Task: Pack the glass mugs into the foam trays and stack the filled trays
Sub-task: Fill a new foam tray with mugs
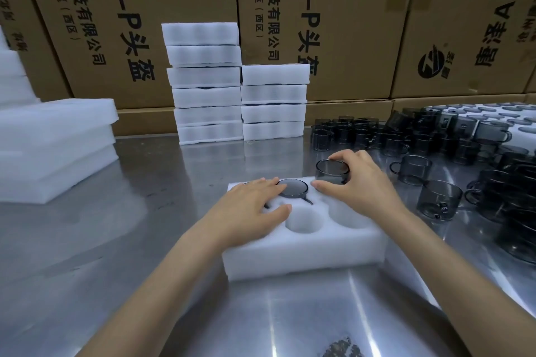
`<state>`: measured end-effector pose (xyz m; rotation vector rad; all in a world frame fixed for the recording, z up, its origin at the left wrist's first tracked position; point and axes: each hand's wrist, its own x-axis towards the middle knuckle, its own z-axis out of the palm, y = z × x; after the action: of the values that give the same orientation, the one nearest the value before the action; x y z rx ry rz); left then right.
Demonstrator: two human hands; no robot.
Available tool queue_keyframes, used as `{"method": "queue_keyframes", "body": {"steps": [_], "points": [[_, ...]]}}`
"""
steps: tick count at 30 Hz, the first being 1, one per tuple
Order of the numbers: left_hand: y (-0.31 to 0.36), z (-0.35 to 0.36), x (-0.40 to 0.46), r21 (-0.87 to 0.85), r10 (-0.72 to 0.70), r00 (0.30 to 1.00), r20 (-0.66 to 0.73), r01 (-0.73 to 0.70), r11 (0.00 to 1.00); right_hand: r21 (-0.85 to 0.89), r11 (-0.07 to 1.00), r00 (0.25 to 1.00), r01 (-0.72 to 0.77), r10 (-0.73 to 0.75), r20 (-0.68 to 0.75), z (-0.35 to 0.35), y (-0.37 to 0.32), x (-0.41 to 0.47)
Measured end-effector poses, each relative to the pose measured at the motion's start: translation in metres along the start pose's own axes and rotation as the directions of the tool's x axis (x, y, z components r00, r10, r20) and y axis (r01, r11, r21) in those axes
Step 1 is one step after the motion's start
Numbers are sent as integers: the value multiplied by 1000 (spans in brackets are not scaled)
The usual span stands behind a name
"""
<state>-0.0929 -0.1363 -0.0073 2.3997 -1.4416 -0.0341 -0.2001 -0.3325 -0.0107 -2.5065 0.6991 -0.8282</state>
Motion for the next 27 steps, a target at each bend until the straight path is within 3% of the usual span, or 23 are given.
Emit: {"method": "queue_keyframes", "body": {"steps": [6,10,12,18,21,25,27], "points": [[0,-1,0,10,2,1000,2,-3,1000,35,999,995,3,-7,99,1,3,1],[5,-1,8,33,56,998,-36,-55,998,370,929,997,29,-54,57,-11,5,0],[14,2,14,38,126,992,-32,-125,991,398,914,993,84,-110,42,-20,6,-3],[31,2,26,57,250,967,49,-253,966,145,981,931,127,-169,325,-21,8,-10],[37,3,27,54,262,959,110,-269,962,125,988,922,92,-132,364,-23,8,-10],[33,5,25,-36,241,961,137,-239,970,-70,985,917,160,-122,380,-20,8,-8],[32,5,24,-65,242,960,141,-235,970,-84,982,917,167,-124,380,-18,8,-6]]}}
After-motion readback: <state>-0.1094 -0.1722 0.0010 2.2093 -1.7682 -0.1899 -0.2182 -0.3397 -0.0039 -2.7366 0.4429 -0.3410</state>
